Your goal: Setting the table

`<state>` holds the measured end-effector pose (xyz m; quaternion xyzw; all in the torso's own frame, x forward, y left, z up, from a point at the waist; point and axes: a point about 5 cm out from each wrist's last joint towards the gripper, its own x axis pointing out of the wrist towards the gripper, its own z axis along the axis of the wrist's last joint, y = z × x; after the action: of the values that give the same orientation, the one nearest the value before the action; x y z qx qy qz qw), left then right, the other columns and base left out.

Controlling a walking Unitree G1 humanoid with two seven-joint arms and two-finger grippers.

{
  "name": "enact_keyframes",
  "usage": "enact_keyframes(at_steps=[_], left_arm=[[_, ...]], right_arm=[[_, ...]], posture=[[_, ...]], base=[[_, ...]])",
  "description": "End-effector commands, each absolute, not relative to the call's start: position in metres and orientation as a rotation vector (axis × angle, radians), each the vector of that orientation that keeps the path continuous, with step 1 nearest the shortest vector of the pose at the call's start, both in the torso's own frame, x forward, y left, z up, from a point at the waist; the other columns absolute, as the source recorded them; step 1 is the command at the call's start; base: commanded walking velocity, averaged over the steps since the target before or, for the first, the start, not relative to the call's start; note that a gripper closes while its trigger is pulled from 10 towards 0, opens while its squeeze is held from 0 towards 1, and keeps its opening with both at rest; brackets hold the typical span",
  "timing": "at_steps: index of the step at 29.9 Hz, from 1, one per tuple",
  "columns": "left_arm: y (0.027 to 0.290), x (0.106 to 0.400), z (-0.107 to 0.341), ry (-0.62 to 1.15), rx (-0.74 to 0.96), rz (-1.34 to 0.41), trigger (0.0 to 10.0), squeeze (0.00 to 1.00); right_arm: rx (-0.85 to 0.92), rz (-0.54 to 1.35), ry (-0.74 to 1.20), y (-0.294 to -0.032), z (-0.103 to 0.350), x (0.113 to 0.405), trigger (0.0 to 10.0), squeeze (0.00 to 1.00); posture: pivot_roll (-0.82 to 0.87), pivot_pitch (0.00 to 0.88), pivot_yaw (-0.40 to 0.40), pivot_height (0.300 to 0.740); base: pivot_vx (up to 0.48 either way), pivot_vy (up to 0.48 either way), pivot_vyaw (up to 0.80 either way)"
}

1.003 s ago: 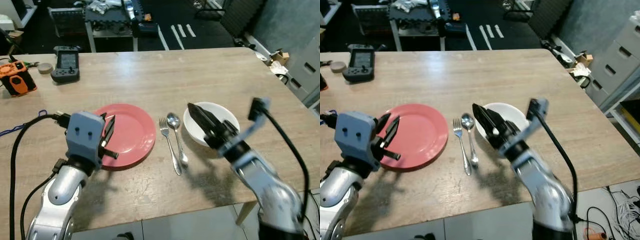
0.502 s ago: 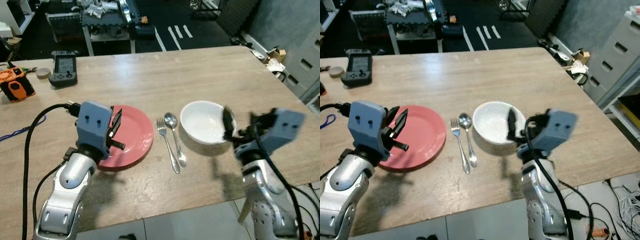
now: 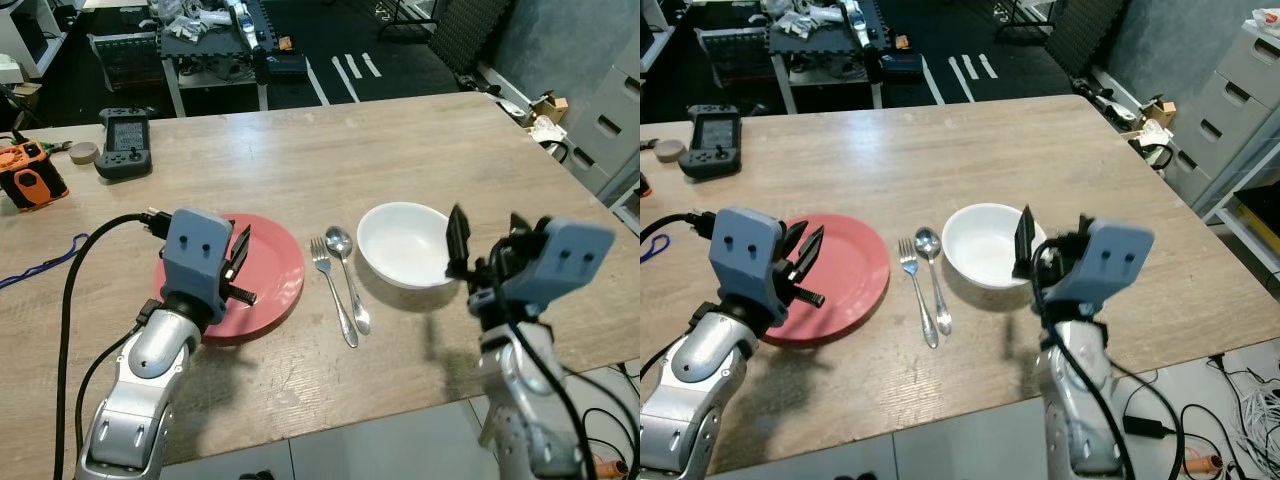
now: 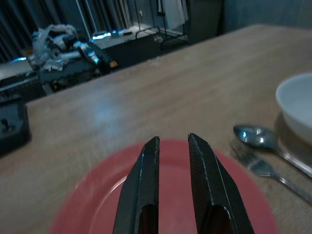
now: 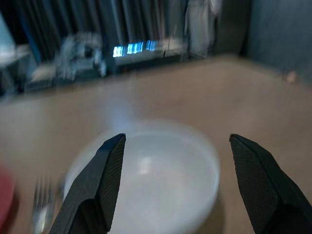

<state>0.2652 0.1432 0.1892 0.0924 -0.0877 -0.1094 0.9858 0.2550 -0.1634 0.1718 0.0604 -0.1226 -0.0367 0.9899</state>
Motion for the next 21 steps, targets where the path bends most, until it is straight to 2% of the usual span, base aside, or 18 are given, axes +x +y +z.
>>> enact_keyframes(at_steps=[1, 4, 8, 15, 21], left_arm=[[0.143, 0.264, 0.183, -0.160, 0.191, -0.217, 10.0, 0.00], [0.145, 0.258, 0.184, -0.175, 0.196, -0.186, 10.0, 0.00], [0.156, 0.248, 0.193, -0.235, 0.213, -0.057, 10.0, 0.00], [0.157, 0.251, 0.188, -0.219, 0.205, -0.036, 10.0, 0.00], [0.157, 0.256, 0.189, -0.226, 0.205, -0.039, 10.0, 0.00]], right_arm=[[0.107, -0.071, -0.232, -0.162, 0.168, 0.254, 10.0, 0.00], [0.101, -0.047, -0.210, -0.162, 0.163, 0.248, 10.0, 0.00], [0.095, -0.052, -0.261, -0.167, 0.175, 0.262, 10.0, 0.00], [0.092, -0.011, -0.283, -0.165, 0.181, 0.280, 10.0, 0.00], [0.095, -0.012, -0.285, -0.165, 0.182, 0.281, 10.0, 0.00]], posture=[[0.00, 0.046, 0.056, 0.740], [-0.01, 0.043, 0.057, 0.740], [0.00, 0.036, 0.032, 0.740], [0.02, 0.031, 0.004, 0.740], [0.02, 0.028, 0.012, 0.740]], base=[[0.000, 0.000, 0.00], [0.000, 0.000, 0.00], [0.000, 0.000, 0.00], [0.000, 0.000, 0.00], [0.000, 0.000, 0.00]])
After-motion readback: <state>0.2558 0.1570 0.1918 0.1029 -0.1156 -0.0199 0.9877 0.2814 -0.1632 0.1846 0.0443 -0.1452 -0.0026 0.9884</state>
